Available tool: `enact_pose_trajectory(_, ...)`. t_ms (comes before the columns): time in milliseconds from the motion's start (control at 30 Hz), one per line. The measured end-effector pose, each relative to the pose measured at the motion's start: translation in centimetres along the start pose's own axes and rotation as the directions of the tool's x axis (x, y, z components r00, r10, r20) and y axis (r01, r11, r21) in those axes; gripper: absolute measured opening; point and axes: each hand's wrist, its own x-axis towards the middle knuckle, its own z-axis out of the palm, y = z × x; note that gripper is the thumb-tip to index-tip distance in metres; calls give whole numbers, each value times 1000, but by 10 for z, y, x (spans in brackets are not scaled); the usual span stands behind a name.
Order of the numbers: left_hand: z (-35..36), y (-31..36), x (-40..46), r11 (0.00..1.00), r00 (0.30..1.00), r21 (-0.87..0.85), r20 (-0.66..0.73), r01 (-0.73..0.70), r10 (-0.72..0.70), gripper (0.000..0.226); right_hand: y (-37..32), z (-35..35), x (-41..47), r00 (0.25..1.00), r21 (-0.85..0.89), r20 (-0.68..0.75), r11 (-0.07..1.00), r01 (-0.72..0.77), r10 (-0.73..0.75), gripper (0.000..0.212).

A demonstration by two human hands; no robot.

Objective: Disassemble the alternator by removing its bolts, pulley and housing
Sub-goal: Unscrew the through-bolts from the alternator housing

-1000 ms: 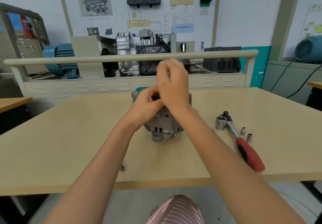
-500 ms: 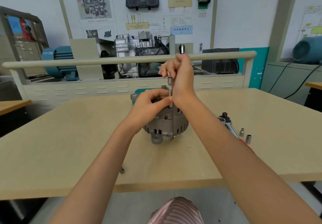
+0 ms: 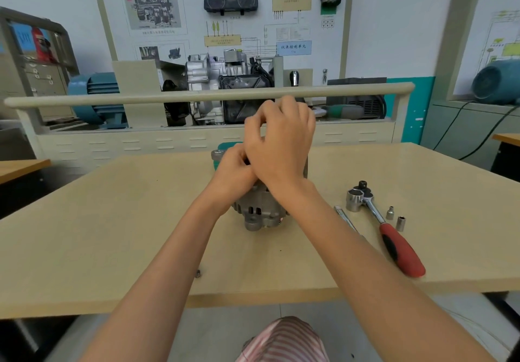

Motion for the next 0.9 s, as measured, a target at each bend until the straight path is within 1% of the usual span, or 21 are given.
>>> enact_pose_trajectory(33, 0, 0, 0, 1000, 1000, 7, 0, -1, 1, 34, 0, -1, 4, 999, 144, 33, 989, -39, 35, 26)
enact_pose_trajectory(67, 1, 1, 0, 1000, 1000, 6, 1, -8, 8, 33, 0, -2, 10, 992, 300, 95, 948, -106, 81, 30)
enact_pose_trajectory(100, 2, 1, 0, 1000, 1000, -1, 6, -14, 14, 32, 0, -4, 16, 975, 448, 181, 871, -200, 131, 34)
enact_pose_trajectory(167, 2, 1, 1, 1000, 1000, -14, 13, -15, 16, 29, 3, -7, 26, 908, 659, 377, 637, -400, 180, 43)
enact_pose_trajectory(267, 2, -1, 1, 999, 1000, -41, 5, -13, 14, 24, 13, -7, 35, 838, 775, 520, 319, -545, 166, 57)
enact_pose_trajectory(300, 2, -2, 1, 999, 1000, -46, -1, -11, 11, 21, 15, -6, 36, 822, 789, 543, 232, -569, 169, 59)
enact_pose_trajectory(333, 2, -2, 1, 999, 1000, -45, -7, -7, 7, 19, 15, -6, 35, 810, 792, 560, 177, -585, 174, 61)
enact_pose_trajectory(367, 2, -2, 1, 999, 1000, -41, -8, -3, 3, 18, 13, -6, 34, 810, 791, 556, 179, -584, 186, 61)
enact_pose_trajectory(400, 1, -2, 1, 999, 1000, -36, -5, -3, 3, 17, 9, -5, 30, 831, 794, 519, 246, -555, 200, 58)
enact_pose_trajectory(433, 1, -2, 0, 1000, 1000, -29, -3, -4, 4, 19, 5, -4, 25, 878, 784, 434, 395, -479, 202, 52)
enact_pose_trajectory(467, 0, -2, 0, 1000, 1000, -23, -4, -9, 9, 23, 2, -3, 18, 940, 715, 298, 614, -335, 166, 42)
enact_pose_trajectory(500, -1, -1, -1, 1000, 1000, -22, -11, -16, 15, 30, 0, -2, 10, 987, 546, 145, 826, -143, 75, 32)
enact_pose_trajectory(533, -1, -1, -1, 999, 1000, -24, -19, -25, 25, 41, -2, 1, 2, 999, 298, 46, 954, 14, -28, 23)
enact_pose_trajectory(567, -2, 0, -2, 999, 999, -21, -24, -35, 35, 51, -3, 3, -3, 996, 52, 2, 994, 93, -93, 18)
enact_pose_trajectory(600, -2, 1, -2, 999, 999, -12, -28, -40, 40, 60, -4, 5, -6, 995, -107, -3, 990, 97, -98, 17)
enact_pose_trajectory(633, -1, 1, -2, 999, 999, 3, -28, -41, 41, 60, -5, 5, -6, 997, -172, -1, 982, 73, -75, 19)
enact_pose_trajectory(667, -1, 0, -1, 999, 999, 13, -23, -34, 34, 51, -5, 4, -4, 999, -163, 0, 986, 42, -42, 21)
enact_pose_trajectory(733, 0, 0, 0, 1000, 1000, 26, -24, -3, 4, 36, -3, 2, 2, 1000, 13, 16, 1000, -18, 18, 20)
enact_pose_trajectory(800, 1, 1, 0, 1000, 1000, 13, -18, -6, 7, 34, 0, 0, 10, 994, 280, 84, 956, -91, 70, 27)
enact_pose_trajectory(833, 2, 2, 0, 1000, 1000, 5, -11, -12, 12, 33, 1, -2, 14, 984, 436, 145, 886, -159, 106, 30)
enact_pose_trajectory(900, 3, 2, 1, 1000, 1000, -5, 8, -9, 9, 26, 1, -6, 21, 941, 692, 285, 639, -335, 185, 33)
